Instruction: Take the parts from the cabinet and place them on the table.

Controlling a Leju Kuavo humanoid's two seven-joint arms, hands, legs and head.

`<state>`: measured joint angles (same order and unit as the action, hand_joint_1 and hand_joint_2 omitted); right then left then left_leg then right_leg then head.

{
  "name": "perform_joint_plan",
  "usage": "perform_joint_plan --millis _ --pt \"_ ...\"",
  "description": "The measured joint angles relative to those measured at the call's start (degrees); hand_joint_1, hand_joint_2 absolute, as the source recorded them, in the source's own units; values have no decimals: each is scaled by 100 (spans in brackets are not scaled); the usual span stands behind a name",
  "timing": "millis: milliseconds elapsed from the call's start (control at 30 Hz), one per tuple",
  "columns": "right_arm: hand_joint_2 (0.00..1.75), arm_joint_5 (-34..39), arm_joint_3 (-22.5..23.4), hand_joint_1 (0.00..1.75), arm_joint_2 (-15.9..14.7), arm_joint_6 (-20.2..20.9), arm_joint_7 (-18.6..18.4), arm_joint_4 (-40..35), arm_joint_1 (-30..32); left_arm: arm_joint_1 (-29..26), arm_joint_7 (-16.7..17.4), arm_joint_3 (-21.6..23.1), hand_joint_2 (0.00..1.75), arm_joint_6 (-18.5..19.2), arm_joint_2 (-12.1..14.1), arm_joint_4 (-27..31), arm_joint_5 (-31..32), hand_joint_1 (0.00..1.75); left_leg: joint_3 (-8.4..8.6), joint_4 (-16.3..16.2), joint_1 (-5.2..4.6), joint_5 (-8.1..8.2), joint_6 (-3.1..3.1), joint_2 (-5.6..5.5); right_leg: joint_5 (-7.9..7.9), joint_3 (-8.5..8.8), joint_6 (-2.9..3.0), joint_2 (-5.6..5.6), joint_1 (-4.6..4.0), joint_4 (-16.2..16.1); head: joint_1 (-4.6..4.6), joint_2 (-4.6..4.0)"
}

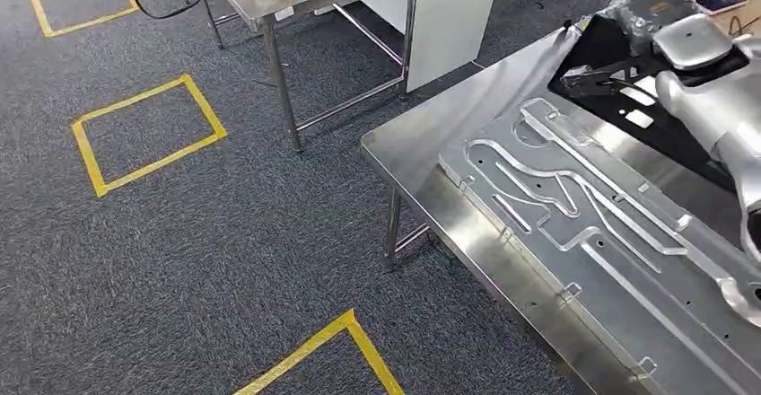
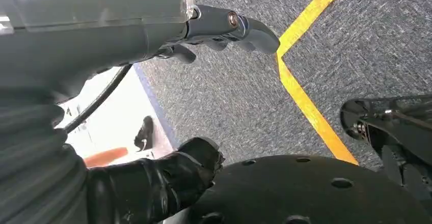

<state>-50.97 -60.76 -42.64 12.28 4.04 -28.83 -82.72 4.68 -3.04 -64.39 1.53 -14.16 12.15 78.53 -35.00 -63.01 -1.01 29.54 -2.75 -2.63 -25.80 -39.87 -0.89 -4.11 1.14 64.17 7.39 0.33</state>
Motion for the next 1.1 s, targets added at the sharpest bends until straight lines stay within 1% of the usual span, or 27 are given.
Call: perform_joint_plan --millis 67,100,167,333,433,533,633,800,967,1100 --pt "175 -59 7 175 142 0 -81 9 47 8 -2 0 175 4 0 0 18 0 5 1 0 -2 2 9 5 0 -2 -12 0 -6 0 0" --pt "0 -79 9 0 194 0 -94 13 58 13 0 2 175 4 0 0 20 0 5 1 0 -3 0 11 9 1 -1 -13 0 -9 0 0" --pt "0 -149 22 0 286 0 -79 26 60 21 -2 4 175 4 0 0 70 0 5 1 0 -12 -6 -2 9 3 -2 0 -4 -12 0 0" --pt "0 -159 103 0 325 -15 37 42 138 -5 54 107 175 33 -18 0 188 0 3 4 3 -19 -3 -17 15 10 -4 12 -9 -32 0 0" --pt "0 -151 168 0 149 -50 195 18 234 -14 81 107 175 -35 -57 0 116 0 4 8 19 -20 -3 -33 17 36 -5 28 -26 -54 0 0" --pt "0 -142 243 0 -44 -123 228 -20 369 -33 101 103 175 -39 -66 0 85 0 9 14 39 -21 -1 -37 23 60 -8 32 -42 -81 0 0" --pt "0 -162 269 0 -153 -142 206 -24 477 -36 131 103 175 -59 -68 0 85 0 10 17 40 -21 -1 -26 31 65 -20 22 -41 -98 0 0" --pt "0 -164 299 0 -226 -146 190 -24 552 -36 142 103 175 -68 -70 0 85 0 8 17 41 -26 -7 -26 44 72 -39 21 -41 -118 2 0" --pt "0 -166 299 0 -232 -140 184 -24 553 -36 142 103 175 -77 -70 0 83 0 8 18 41 -27 -8 -27 45 74 -40 21 -42 -121 0 0" --pt "0 -216 376 0 -324 -33 199 -13 553 -37 157 103 175 -116 -70 0 83 0 8 18 41 -30 -13 -29 49 83 -47 23 -41 -131 0 0"
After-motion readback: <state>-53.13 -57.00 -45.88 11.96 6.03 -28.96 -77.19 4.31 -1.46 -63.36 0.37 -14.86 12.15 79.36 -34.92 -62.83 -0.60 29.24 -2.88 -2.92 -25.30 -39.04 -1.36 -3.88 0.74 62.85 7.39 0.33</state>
